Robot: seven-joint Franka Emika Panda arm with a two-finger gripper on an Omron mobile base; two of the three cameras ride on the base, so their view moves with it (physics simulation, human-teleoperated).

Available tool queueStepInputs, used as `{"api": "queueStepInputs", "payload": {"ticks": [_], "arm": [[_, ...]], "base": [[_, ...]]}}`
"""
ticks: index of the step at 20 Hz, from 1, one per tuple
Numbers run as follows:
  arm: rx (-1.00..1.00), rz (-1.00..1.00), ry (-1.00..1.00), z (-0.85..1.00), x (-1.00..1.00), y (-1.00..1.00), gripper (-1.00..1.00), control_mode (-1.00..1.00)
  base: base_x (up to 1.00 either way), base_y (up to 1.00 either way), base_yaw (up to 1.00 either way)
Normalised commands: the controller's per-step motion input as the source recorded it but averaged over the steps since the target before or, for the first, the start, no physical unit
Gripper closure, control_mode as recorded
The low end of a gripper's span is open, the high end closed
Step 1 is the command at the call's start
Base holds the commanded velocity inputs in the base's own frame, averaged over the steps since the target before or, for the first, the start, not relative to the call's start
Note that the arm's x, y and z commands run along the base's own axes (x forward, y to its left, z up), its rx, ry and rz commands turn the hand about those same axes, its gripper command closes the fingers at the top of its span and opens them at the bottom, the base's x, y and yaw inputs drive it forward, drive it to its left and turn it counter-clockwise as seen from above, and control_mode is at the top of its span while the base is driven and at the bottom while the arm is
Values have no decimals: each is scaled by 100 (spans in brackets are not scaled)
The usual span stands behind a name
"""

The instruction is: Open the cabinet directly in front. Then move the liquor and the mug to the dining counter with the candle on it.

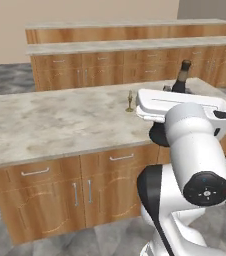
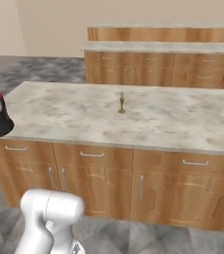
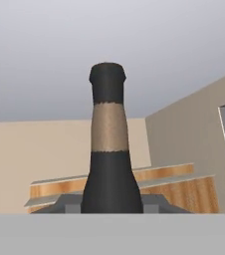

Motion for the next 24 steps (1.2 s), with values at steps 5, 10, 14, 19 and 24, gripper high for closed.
{"api": "queueStepInputs", "payload": {"ticks": [5, 10, 14, 19, 24], "arm": [[0, 0, 0, 0, 0, 0, 100, 100], [0, 0, 0, 0, 0, 0, 100, 100], [0, 0, 0, 0, 0, 0, 100, -100], [0, 0, 2, -1, 30, -10, 100, -100], [0, 0, 8, -7, 58, -21, 100, -100]], "base": [[95, -32, 0], [13, -46, 4], [0, 0, 0], [0, 0, 0], [0, 0, 0]]}}
